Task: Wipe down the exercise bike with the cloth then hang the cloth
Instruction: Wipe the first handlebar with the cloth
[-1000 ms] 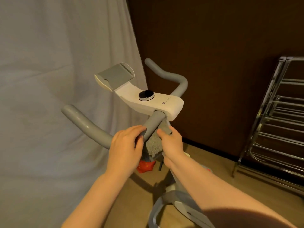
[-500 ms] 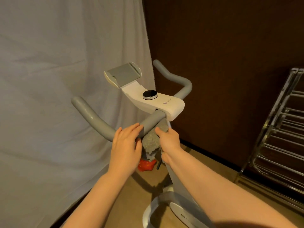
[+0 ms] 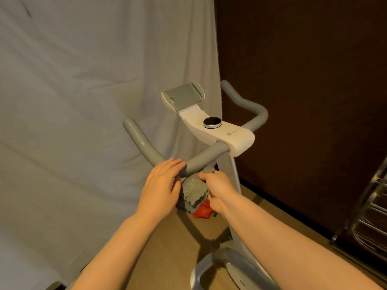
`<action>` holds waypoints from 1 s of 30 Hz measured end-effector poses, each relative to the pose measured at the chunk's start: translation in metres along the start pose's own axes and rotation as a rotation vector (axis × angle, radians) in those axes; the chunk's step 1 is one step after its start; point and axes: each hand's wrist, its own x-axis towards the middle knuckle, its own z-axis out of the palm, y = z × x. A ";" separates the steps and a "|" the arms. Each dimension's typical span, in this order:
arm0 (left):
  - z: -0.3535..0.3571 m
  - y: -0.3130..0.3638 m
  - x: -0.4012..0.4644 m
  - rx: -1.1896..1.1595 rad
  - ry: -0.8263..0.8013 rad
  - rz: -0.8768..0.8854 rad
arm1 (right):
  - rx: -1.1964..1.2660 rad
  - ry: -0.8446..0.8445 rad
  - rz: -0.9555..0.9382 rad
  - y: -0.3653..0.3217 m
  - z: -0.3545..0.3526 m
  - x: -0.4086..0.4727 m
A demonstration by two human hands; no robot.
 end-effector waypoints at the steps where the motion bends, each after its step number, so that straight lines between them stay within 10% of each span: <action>1: -0.001 0.001 -0.002 0.001 -0.004 -0.011 | 0.009 -0.032 0.019 0.001 0.001 -0.001; 17: 0.006 0.005 -0.014 -0.176 -0.048 -0.084 | 0.047 -0.155 0.116 -0.005 -0.003 -0.015; 30: 0.001 -0.023 0.021 -0.149 0.070 0.149 | 0.073 0.245 -0.076 -0.012 0.006 -0.001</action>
